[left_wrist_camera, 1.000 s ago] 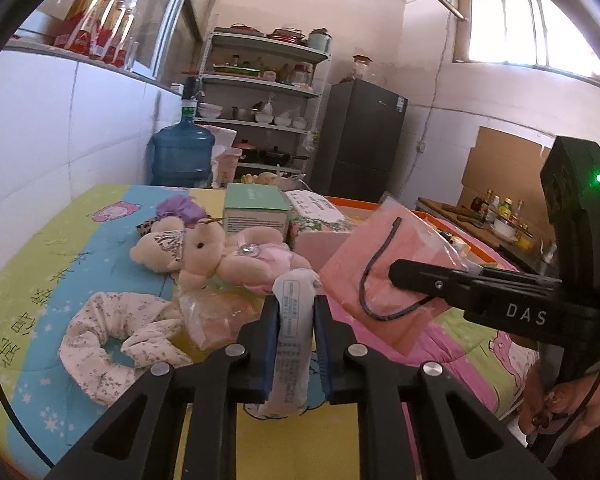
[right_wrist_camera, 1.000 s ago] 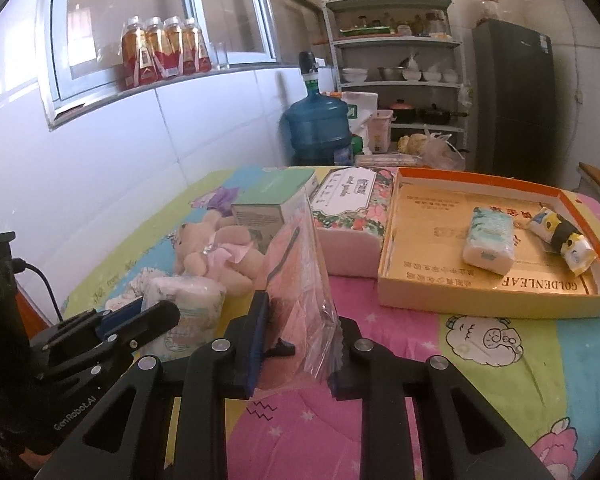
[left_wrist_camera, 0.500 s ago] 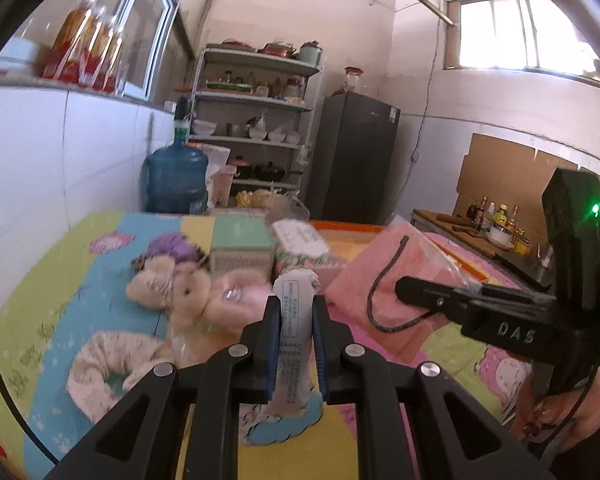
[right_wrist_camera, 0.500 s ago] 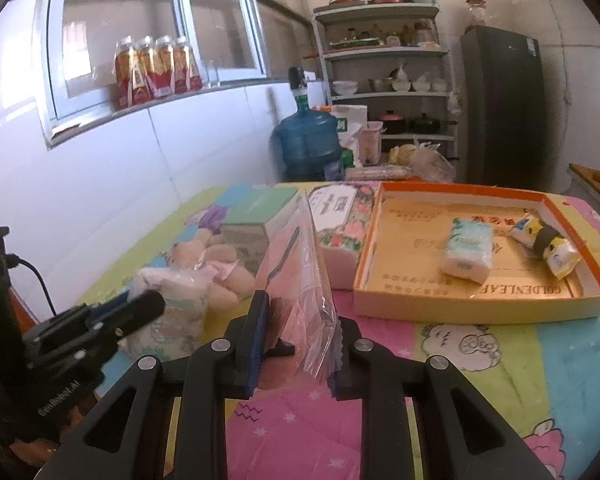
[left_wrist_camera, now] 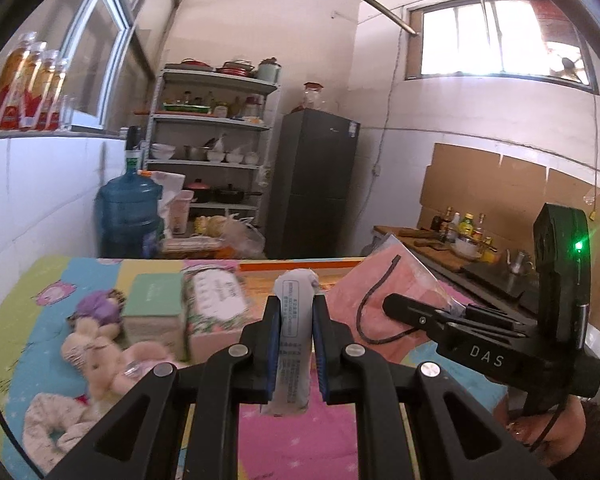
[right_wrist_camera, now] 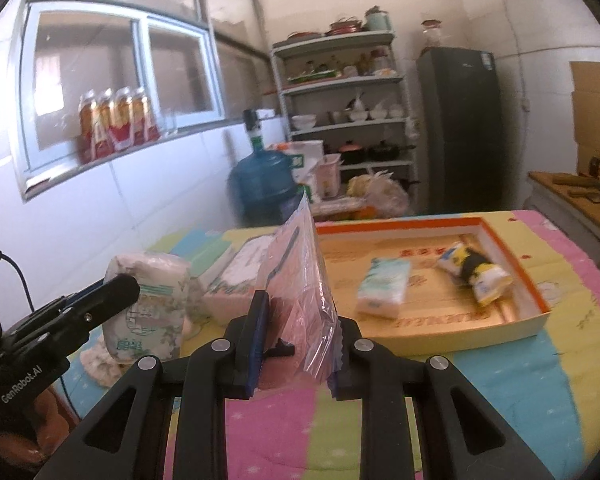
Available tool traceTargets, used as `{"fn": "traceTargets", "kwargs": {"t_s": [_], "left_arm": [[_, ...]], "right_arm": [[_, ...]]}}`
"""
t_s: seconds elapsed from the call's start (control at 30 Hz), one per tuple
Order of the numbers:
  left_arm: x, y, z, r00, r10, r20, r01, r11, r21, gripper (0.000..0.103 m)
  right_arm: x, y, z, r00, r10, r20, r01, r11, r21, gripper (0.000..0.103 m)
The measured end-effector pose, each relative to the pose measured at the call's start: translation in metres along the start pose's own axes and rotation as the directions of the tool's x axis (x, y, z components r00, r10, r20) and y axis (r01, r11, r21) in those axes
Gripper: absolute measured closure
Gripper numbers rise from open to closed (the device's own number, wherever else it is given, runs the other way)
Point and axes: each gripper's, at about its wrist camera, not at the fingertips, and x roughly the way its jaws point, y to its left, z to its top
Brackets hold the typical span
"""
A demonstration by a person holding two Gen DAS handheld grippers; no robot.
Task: Organize soft objects
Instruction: 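Carry the tissue pack and pink bagged item with both tools over the box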
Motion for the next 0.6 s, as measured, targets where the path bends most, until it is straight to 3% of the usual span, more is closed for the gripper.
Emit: {"fn": "traceTargets", "kwargs": {"t_s": [0.23, 0.6], "left_arm": [[0.026, -0.022, 0.01, 0.999, -0.041, -0.004, 0.041, 0.999, -0.02, 0.087], [0.071, -0.044, 0.015, 0.999, -0.032, -0.027, 0.031, 0.998, -0.047, 0.087]], "right_arm": [[-0.013, -0.039, 0.011, 0.997, -0.06, 0.041, 0.059, 0.998, 0.037, 0.078], [-0.014, -0.09, 0.021, 0.993, -0.102, 0.063, 0.097, 0.991, 0.09, 0.077]]}}
